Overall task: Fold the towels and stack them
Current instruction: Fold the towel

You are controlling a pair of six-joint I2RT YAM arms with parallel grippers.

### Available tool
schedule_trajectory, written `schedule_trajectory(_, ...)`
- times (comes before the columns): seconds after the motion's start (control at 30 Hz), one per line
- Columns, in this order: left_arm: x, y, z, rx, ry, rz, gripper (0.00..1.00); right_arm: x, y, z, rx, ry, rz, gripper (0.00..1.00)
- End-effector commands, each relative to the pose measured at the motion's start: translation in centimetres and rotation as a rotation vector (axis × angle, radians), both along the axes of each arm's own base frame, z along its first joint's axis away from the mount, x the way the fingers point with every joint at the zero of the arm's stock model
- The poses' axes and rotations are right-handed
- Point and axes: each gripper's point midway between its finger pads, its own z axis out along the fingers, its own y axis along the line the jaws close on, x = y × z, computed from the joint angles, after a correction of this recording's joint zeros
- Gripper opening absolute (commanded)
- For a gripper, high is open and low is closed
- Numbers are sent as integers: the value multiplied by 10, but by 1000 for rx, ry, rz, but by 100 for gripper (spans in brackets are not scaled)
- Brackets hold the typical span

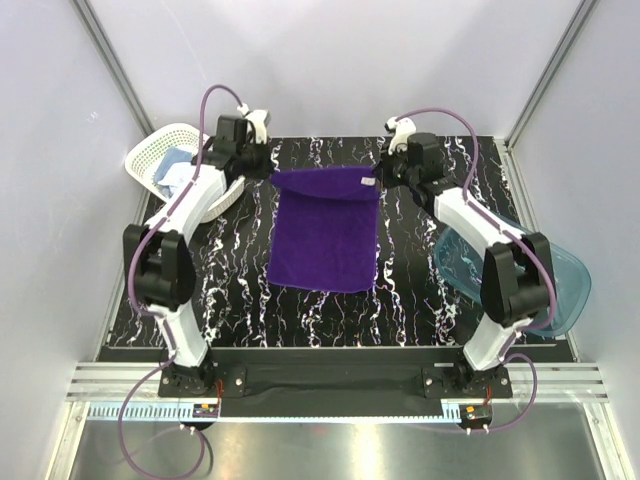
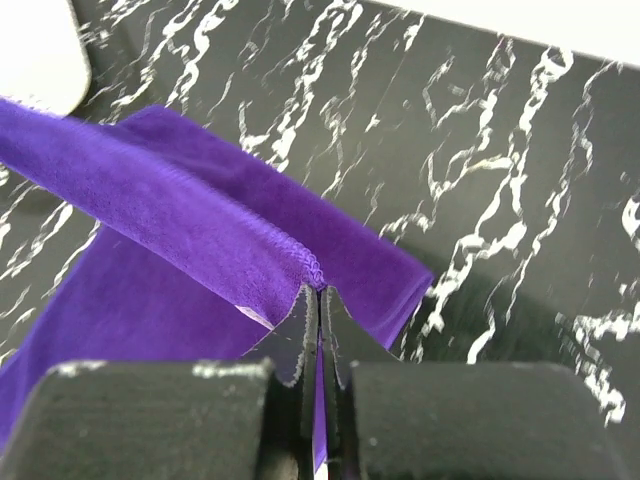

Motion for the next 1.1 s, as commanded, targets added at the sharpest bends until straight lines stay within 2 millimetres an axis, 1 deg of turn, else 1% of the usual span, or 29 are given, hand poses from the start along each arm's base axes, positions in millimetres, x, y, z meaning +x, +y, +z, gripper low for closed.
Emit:
schedule_trajectory(0.0,-17,5,17,-8,-42,12,0,-29,7,13,43,31,39,0)
schedule_trajectory(0.03,-23,5,22,-10,-46,10,0,-34,7,6,41,54,43,0)
schedule_trajectory(0.07,-30,7,15,-5,-21,6,0,-40,8,7,40,61,48,0)
schedule_trajectory(0.13,-40,5,16,4,-14,-11,0,-51,9,0,39,84,59,0)
schedule_trajectory(0.17,-50,4,15,8,3,-21,0,-57,9,1,37,92,63,0)
schedule_trajectory(0.2,-56,3,13,8,12,-26,0,-60,9,-2,36,104,65,0)
schedule_trajectory(0.23,-61,3,11,6,26,-27,0,-69,11,-6,37,129,71,0)
schedule_trajectory(0.27,-71,5,8,4,42,-27,0,-74,12,-8,38,139,73,0)
schedule_trajectory(0.3,-78,3,4,-4,58,-30,0,-82,13,-16,35,163,80,0)
schedule_trajectory(0.37,-90,4,2,-4,70,-24,0,-95,18,-19,27,175,88,0)
schedule_trajectory(0.4,-100,3,-10,0,104,-23,0,-103,17,-28,21,201,83,0)
schedule_trajectory(0.43,-107,1,-14,-6,122,-32,0,-109,19,-27,23,201,84,0)
schedule_trajectory(0.47,-115,-1,-21,-5,152,-42,0,-114,18,-31,22,214,81,0)
schedule_trajectory(0.5,-126,-4,-27,-10,177,-47,0,-119,15,-40,13,234,67,0)
schedule_trajectory(0.53,-133,-3,-34,-1,201,-45,0,-124,13,-43,4,249,61,0)
schedule_trajectory(0.57,-138,-4,-36,4,209,-41,0,-129,13,-46,-2,260,58,0)
schedule_trajectory(0.6,-145,-4,-44,12,234,-35,0,-135,11,-54,-8,286,53,0)
schedule_trajectory(0.67,-155,3,-56,40,282,-7,0,-148,11,-57,-8,309,62,0)
schedule_trajectory(0.7,-160,4,-61,43,307,7,0,-156,10,-66,-10,334,61,0)
schedule_trajectory(0.73,-169,6,-71,54,346,12,1,-162,10,-66,-6,342,70,1)
schedule_trajectory(0.77,-175,7,-76,63,365,17,3,-169,12,-69,-1,362,86,2)
schedule_trajectory(0.8,-181,7,-82,70,390,29,9,-176,13,-75,2,389,92,4)
schedule_trajectory(0.87,-196,7,-95,87,440,28,16,-187,9,-88,-14,456,68,8)
schedule_trajectory(0.9,-202,4,-99,94,459,21,20,-193,9,-93,-8,493,50,14)
schedule_trajectory(0.93,-210,9,-106,129,491,39,26,-202,6,-99,-16,536,45,18)
schedule_trajectory(0.97,-216,9,-110,141,512,51,27,-206,5,-102,-15,557,38,22)
schedule_trajectory(1.0,-220,11,-113,151,525,67,27,-211,5,-104,-4,586,20,31)
schedule_trajectory(1.03,-223,17,-116,174,540,100,30,-216,-1,-106,-16,613,-8,33)
schedule_trajectory(1.07,-225,17,-117,174,546,112,33,-217,-5,-107,-22,625,-41,34)
